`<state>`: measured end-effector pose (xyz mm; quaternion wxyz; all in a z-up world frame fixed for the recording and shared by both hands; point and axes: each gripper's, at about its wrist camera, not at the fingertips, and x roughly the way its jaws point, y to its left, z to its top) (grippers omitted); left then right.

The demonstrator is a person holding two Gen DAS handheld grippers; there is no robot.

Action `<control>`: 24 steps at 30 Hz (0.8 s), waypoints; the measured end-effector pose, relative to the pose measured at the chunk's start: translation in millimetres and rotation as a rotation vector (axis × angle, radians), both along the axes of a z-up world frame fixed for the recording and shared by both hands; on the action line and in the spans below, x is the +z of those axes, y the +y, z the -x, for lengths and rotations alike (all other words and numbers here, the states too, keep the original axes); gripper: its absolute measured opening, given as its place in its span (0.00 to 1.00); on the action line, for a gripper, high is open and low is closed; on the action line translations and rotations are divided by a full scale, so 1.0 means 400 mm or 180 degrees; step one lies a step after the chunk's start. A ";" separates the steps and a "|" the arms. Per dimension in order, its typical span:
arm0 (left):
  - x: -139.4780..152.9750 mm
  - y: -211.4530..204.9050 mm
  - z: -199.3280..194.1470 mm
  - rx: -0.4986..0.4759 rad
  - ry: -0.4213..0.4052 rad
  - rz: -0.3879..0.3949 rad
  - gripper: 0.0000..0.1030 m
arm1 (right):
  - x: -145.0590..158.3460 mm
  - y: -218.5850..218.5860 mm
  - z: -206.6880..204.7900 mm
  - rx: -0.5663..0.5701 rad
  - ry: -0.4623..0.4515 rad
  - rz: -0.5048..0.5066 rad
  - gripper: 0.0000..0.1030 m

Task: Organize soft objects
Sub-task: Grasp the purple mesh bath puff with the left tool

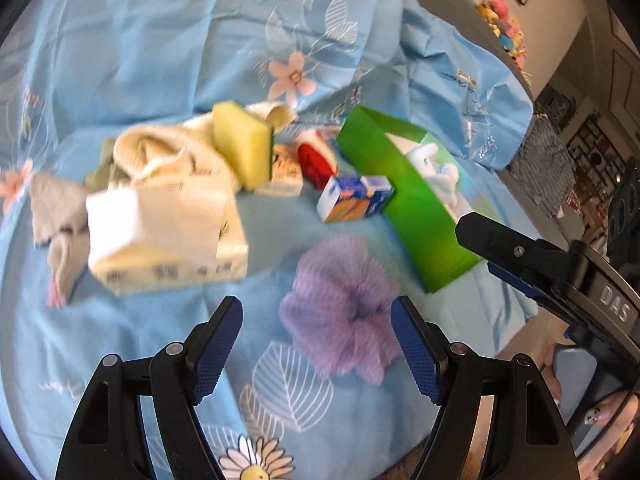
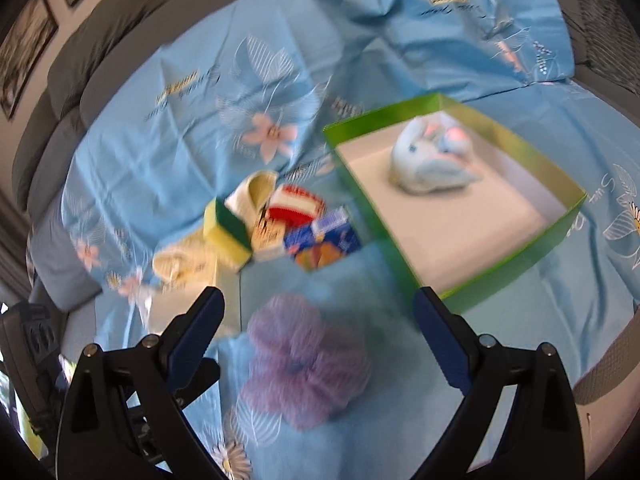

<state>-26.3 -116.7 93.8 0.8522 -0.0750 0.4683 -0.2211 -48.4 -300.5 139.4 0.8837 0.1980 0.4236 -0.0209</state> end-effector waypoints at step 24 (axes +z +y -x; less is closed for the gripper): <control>-0.163 -0.074 0.001 -0.0110 0.0531 0.0538 0.27 | -0.202 0.054 -0.052 0.0396 0.0715 -0.0206 0.42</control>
